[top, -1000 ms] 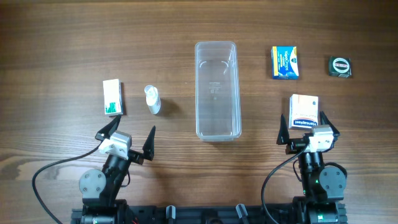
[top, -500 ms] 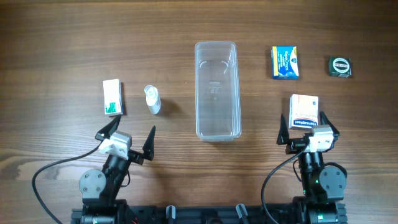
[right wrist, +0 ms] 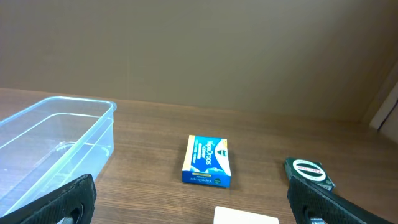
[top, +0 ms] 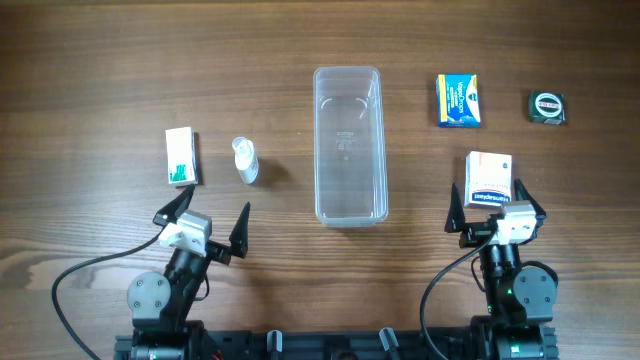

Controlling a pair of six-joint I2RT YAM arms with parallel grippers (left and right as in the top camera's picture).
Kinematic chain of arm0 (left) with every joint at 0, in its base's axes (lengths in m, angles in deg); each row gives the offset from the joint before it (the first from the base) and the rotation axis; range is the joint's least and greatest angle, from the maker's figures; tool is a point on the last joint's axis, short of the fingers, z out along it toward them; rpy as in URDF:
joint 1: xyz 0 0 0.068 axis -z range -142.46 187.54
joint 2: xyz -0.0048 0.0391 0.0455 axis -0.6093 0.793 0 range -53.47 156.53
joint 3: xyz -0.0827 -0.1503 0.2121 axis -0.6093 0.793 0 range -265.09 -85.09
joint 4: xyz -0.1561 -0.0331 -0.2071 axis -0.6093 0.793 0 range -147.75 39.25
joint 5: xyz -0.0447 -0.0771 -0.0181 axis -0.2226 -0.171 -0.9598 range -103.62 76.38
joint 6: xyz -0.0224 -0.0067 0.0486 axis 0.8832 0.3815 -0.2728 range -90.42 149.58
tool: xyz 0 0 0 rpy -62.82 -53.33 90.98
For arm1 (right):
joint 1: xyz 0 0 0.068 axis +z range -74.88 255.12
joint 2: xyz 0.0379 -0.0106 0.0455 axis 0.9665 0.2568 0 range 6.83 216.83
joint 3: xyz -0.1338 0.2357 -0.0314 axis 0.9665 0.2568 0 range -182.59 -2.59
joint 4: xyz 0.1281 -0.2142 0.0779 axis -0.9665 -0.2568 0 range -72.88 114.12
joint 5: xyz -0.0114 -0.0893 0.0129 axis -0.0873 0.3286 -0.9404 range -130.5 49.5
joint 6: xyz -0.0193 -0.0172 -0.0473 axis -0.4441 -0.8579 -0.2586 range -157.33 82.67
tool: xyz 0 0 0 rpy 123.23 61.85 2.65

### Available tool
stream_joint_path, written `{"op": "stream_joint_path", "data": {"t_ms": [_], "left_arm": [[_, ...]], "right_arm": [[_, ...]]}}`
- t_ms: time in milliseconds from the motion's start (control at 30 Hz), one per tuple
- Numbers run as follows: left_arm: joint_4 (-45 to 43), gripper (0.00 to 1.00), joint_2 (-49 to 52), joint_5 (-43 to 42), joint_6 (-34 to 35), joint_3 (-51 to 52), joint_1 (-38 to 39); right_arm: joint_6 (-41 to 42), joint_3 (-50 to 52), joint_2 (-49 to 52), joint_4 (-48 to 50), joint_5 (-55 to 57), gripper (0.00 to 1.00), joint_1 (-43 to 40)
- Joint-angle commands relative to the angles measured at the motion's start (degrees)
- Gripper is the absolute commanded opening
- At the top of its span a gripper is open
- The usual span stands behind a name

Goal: Pack container

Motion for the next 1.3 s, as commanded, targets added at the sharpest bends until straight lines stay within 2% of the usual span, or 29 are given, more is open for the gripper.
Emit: {"op": "stream_joint_path", "data": {"t_ms": [0, 667, 867, 1100, 1267], "left_arm": [[0.1, 1.00, -0.3, -0.7, -0.7, 0.3, -0.5], [0.1, 1.00, -0.3, -0.7, -0.7, 0.3, -0.5], [0.1, 1.00, -0.3, -0.7, -0.7, 0.3, -0.5], [0.1, 1.00, -0.3, -0.7, -0.7, 0.3, -0.5], [0.1, 1.00, -0.3, -0.7, -0.7, 0.3, -0.5]], "right_arm": [[-0.5, 0.1, 0.0, 0.4, 0.7, 1.00, 0.1], [-0.5, 0.1, 0.0, 0.4, 0.7, 1.00, 0.1], [-0.5, 0.1, 0.0, 7.0, -5.4, 1.00, 0.1], [-0.3, 0.1, 0.0, 13.8, -5.4, 1.00, 0.1], [7.0, 0.1, 0.0, 26.4, -15.6, 1.00, 0.1]]}}
